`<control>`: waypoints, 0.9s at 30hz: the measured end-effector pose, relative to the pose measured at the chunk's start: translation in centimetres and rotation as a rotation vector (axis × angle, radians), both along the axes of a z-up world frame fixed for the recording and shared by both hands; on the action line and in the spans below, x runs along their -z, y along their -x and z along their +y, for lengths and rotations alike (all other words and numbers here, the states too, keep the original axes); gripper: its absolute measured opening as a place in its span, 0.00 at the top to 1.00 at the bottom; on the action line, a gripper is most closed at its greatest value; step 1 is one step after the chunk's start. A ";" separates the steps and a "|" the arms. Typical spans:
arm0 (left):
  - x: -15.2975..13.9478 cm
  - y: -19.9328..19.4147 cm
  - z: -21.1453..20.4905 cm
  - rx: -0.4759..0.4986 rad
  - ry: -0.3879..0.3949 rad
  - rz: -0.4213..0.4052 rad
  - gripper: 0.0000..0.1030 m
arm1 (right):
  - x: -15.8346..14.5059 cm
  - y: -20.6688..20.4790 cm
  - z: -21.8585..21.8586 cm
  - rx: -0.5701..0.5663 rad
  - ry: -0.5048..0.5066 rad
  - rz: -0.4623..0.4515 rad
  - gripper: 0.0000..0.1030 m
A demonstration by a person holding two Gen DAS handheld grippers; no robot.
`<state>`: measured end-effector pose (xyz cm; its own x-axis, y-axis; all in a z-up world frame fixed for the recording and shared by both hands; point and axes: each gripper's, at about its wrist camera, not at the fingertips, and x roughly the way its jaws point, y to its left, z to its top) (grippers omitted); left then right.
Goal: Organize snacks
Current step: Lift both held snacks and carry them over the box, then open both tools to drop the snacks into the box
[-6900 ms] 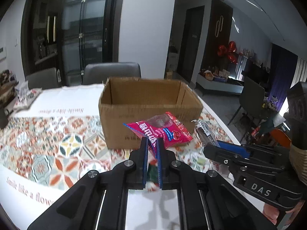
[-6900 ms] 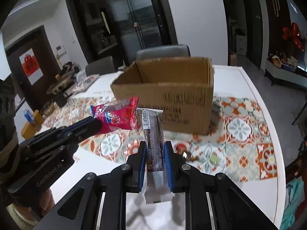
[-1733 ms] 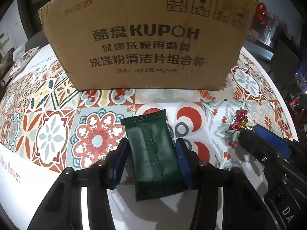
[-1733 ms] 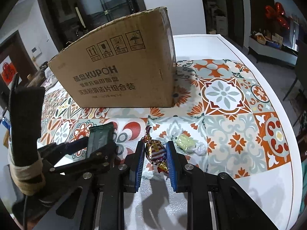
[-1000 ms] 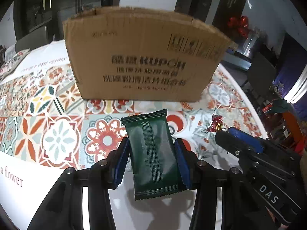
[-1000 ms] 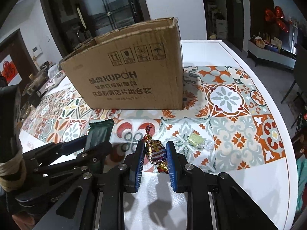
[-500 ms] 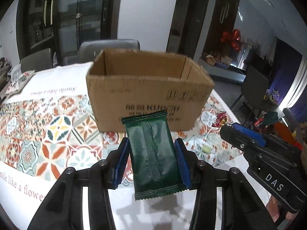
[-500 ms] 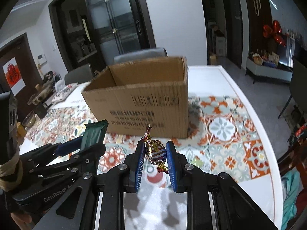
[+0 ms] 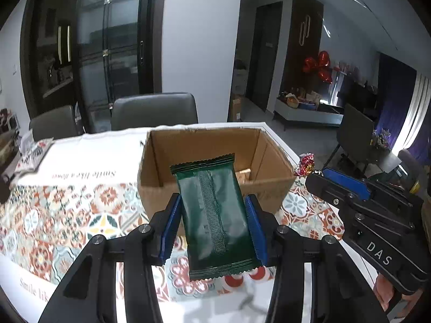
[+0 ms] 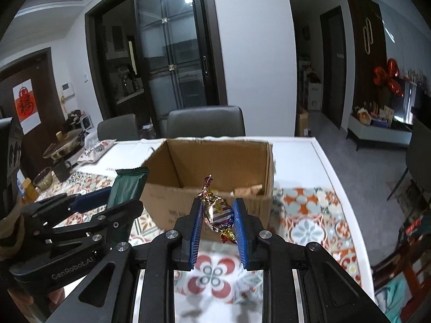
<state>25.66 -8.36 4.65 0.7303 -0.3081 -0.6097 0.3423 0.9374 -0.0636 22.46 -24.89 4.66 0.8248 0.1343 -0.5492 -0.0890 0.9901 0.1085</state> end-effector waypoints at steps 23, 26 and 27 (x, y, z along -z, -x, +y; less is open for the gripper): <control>-0.9 -10.6 -2.1 -0.040 -0.097 0.026 0.43 | -1.3 -11.2 -0.8 -0.044 0.042 0.107 0.74; -0.7 -10.3 -1.9 -0.071 -0.129 0.036 0.40 | -0.9 -11.7 -1.1 -0.005 0.054 0.129 0.55; -0.7 -9.9 -1.7 -0.080 -0.136 0.032 0.38 | -0.9 -11.5 -1.2 0.000 0.056 0.125 0.55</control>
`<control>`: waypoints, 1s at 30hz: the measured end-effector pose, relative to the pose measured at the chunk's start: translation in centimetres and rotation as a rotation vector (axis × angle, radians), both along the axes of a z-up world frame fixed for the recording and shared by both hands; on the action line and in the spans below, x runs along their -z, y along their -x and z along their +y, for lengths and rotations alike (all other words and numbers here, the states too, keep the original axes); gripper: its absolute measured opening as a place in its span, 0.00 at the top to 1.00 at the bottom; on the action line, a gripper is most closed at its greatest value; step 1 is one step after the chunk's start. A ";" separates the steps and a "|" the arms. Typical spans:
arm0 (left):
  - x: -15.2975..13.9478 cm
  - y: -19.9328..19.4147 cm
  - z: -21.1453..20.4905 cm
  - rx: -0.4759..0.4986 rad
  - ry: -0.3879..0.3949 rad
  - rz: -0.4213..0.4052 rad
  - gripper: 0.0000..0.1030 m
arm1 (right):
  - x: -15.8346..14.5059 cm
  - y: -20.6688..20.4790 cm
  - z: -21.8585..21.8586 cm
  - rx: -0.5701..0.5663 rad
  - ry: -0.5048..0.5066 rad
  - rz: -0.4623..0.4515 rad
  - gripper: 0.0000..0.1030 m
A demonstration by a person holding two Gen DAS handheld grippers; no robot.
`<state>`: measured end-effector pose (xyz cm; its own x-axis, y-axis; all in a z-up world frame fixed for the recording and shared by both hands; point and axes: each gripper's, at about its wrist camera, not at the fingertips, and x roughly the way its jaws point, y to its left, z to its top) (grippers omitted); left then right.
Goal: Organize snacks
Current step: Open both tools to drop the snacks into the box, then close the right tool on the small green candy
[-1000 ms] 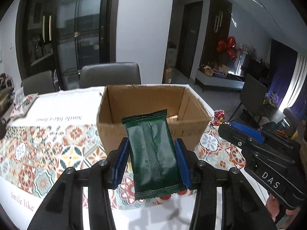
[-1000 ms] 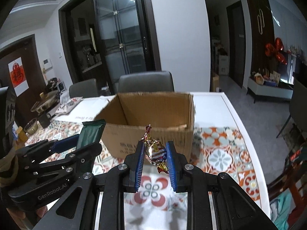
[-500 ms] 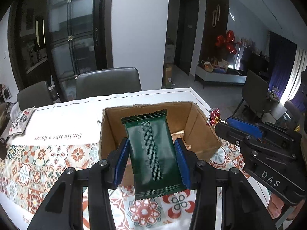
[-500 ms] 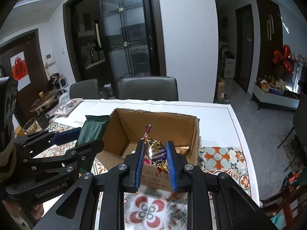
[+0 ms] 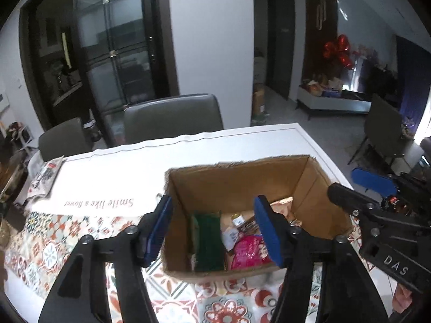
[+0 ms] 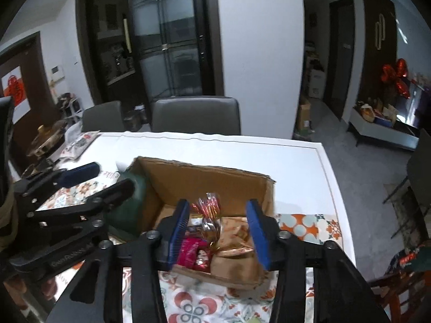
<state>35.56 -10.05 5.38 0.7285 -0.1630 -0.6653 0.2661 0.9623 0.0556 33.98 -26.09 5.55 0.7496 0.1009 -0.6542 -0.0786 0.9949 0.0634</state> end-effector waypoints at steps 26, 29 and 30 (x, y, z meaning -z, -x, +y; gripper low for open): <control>2.6 10.0 -2.7 -0.054 -0.021 -0.076 0.28 | 3.0 9.3 -3.7 -0.039 0.020 -0.036 0.42; 3.8 10.2 -3.3 -0.063 -0.025 -0.040 0.28 | 4.1 9.6 -4.2 -0.039 0.027 -0.014 0.42; 4.4 10.3 -3.5 -0.064 -0.031 -0.031 0.28 | 4.5 9.6 -4.4 -0.040 0.029 -0.002 0.42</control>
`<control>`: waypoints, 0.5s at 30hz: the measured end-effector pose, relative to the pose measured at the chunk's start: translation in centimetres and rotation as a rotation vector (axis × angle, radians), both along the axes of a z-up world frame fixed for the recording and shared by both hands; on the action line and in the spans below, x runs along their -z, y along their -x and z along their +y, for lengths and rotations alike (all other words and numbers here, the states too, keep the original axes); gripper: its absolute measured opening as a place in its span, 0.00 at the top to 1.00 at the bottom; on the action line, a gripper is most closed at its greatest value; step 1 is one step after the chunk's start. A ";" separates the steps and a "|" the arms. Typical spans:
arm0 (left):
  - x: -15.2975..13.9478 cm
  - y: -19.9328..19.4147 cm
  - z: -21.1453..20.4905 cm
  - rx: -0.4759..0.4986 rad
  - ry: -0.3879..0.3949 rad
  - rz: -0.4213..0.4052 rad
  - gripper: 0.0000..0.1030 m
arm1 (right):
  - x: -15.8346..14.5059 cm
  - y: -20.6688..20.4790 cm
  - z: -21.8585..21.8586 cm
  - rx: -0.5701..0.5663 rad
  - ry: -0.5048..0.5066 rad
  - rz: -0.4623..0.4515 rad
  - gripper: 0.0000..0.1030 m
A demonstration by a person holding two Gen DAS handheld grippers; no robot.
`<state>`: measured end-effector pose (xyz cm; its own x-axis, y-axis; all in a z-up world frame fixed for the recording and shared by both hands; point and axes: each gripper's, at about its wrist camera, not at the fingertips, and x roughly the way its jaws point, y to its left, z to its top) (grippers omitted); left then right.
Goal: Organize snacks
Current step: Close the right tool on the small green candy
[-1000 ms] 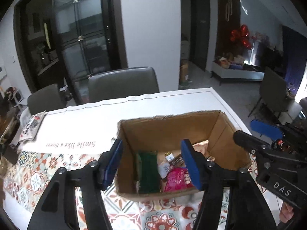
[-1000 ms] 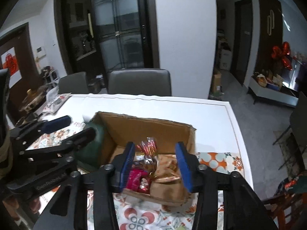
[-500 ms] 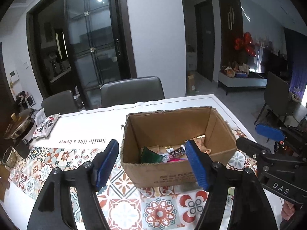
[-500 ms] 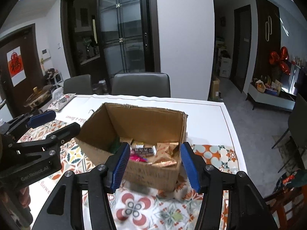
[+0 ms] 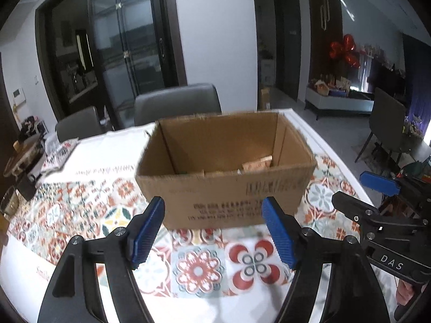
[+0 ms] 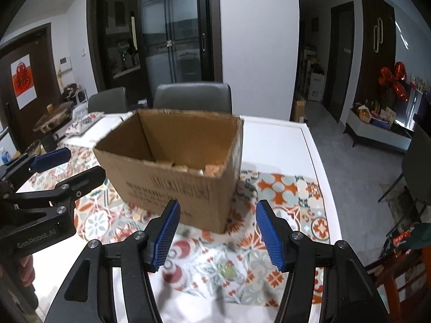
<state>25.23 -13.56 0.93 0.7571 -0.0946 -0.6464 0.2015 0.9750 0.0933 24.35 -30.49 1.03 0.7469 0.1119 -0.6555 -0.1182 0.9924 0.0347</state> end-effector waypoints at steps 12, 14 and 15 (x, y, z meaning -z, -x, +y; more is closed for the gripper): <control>6.2 -0.5 -2.2 0.006 -0.049 0.167 0.28 | 6.0 -0.2 -1.7 -0.036 0.009 0.147 0.42; 7.1 -0.6 -2.5 0.009 -0.053 0.194 0.28 | 7.0 -0.3 -1.9 -0.043 0.011 0.172 0.42; 7.5 -0.6 -2.6 0.011 -0.062 0.207 0.28 | 7.4 -0.4 -1.9 -0.044 0.011 0.181 0.42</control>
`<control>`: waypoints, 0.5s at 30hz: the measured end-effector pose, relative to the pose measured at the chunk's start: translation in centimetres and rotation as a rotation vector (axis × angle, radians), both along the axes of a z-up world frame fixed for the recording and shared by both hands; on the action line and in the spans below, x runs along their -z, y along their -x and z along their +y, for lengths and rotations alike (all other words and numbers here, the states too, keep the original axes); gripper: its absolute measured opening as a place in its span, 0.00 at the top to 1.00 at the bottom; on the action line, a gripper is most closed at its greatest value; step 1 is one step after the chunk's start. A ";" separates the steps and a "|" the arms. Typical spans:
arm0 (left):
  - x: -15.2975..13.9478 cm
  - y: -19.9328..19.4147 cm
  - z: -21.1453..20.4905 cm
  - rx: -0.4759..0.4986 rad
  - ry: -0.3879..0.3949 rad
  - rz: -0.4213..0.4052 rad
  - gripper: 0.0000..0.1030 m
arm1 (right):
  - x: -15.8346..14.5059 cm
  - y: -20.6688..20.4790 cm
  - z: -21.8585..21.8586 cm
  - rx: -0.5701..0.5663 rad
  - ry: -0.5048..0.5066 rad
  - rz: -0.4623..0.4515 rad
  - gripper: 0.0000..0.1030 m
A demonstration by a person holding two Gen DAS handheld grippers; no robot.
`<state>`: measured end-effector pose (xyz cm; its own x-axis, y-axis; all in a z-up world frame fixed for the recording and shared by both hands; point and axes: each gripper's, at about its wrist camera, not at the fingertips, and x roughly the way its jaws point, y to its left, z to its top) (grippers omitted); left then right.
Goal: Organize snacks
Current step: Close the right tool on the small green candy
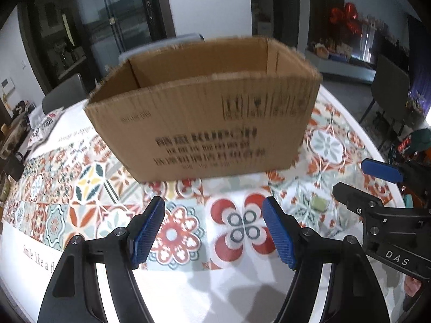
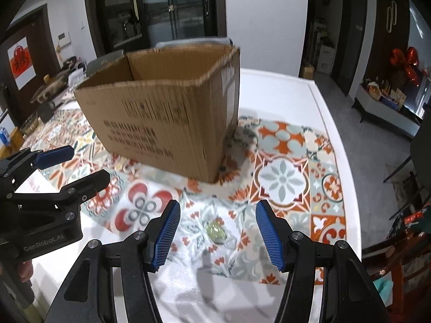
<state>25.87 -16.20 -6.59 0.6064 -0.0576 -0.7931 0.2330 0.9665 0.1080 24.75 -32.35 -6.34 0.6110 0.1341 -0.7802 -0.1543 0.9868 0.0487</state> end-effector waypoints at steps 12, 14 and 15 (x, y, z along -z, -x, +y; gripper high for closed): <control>3.9 -0.6 -1.1 0.000 -0.061 0.103 0.28 | 4.7 -0.9 0.5 -0.062 0.020 0.112 0.43; 4.2 -0.7 -1.2 -0.003 -0.068 0.112 0.28 | 5.3 -1.1 0.6 -0.067 0.024 0.123 0.45; 4.3 -0.7 -1.2 -0.005 -0.072 0.115 0.28 | 5.5 -1.2 0.6 -0.068 0.026 0.127 0.48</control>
